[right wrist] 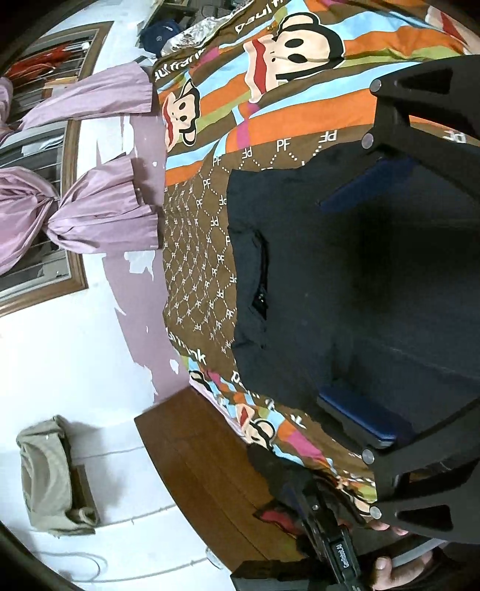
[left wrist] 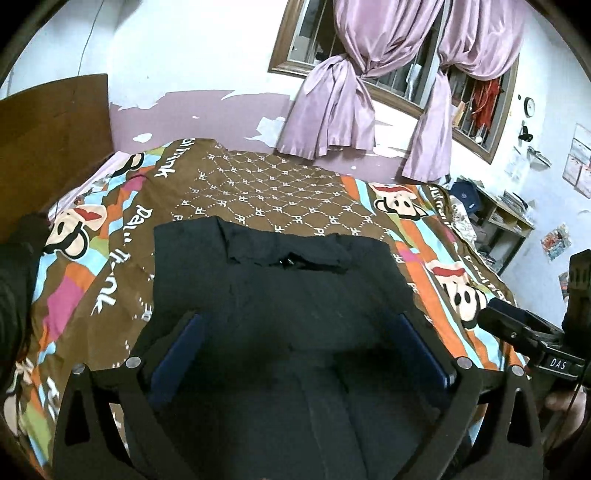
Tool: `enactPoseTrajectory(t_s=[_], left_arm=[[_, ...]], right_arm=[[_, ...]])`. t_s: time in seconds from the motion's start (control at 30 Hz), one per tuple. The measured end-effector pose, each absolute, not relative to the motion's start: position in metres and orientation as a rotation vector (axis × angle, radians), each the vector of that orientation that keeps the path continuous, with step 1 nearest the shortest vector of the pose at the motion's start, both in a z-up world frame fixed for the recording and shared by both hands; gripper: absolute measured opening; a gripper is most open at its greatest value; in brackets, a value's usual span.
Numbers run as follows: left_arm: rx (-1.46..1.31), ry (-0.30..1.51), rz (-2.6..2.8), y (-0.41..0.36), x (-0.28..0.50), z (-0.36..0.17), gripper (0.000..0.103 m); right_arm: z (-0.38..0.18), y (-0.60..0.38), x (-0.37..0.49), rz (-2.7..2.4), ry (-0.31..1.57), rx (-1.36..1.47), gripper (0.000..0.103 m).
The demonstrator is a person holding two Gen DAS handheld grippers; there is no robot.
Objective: Fold large clothes
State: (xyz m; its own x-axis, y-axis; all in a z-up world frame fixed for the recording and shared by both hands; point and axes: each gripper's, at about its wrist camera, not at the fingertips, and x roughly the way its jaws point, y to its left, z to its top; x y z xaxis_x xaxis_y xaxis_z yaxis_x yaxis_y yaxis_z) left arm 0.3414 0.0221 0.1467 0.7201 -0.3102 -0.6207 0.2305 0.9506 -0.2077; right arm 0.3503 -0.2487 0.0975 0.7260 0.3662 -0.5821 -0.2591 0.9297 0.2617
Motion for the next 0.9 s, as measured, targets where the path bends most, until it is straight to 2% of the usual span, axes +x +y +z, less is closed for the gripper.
enactPoseTrajectory(t_s=[0.33, 0.67, 0.9], left_arm=[[-0.129, 0.741, -0.310, 0.035, 0.269, 0.132, 0.101], [-0.079, 0.806, -0.317, 0.051, 0.210, 0.083, 0.101], [-0.012, 0.856, -0.318, 0.053, 0.171, 0.045, 0.101]], right_arm=[[0.071, -0.247, 0.279, 0.364, 0.748, 0.062, 0.101], [0.028, -0.238, 0.229, 0.399, 0.805, -0.042, 0.101], [-0.024, -0.228, 0.208, 0.419, 0.878, -0.183, 0.101]])
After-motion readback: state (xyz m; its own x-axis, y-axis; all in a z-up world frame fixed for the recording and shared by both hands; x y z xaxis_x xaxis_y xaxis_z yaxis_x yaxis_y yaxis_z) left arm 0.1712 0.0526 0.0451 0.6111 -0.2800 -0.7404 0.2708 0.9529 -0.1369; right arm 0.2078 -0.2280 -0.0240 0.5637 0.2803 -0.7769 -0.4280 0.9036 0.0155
